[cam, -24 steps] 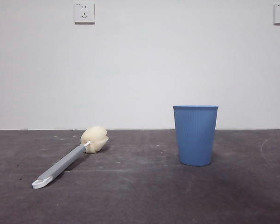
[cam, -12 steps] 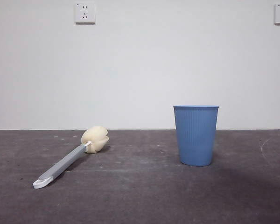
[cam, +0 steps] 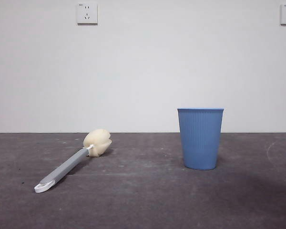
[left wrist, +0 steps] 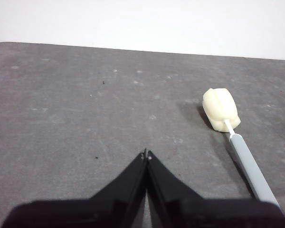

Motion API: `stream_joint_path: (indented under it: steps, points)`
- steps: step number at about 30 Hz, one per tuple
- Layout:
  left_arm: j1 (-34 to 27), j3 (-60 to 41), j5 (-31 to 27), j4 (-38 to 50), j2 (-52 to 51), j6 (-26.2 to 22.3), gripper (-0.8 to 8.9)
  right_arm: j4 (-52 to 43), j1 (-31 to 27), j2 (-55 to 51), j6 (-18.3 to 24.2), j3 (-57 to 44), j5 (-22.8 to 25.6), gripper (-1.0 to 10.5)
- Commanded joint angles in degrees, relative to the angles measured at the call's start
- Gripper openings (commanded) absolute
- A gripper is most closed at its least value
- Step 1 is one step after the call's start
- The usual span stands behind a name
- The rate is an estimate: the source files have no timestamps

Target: Pick up the cup brush,pick up the cup,insert the brush into the cup,clean the cup,put the cup brush back,put the cup back to the fixed position on the table

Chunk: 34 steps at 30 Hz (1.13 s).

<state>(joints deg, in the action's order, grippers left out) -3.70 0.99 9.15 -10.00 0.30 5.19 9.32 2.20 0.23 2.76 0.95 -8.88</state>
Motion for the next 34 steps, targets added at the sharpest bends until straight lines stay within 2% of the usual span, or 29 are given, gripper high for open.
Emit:
stream_joint_path:
  steps: [1, 10, 34]
  points:
    - [-0.2, -0.8, -0.1, 0.2, -0.1, 0.3, -0.03, 0.7, 0.0, -0.1, 0.1, -0.7, -0.2, 0.0]
    - [-0.2, -0.8, -0.1, 0.2, -0.1, 0.3, -0.03, 0.6, 0.0, -0.1, -2.0, -0.7, 0.2, 0.0]
    - [-0.2, -0.8, -0.1, 0.2, -0.1, 0.3, -0.03, 0.4, 0.0, -0.1, -1.9, -0.7, 0.2, 0.0]
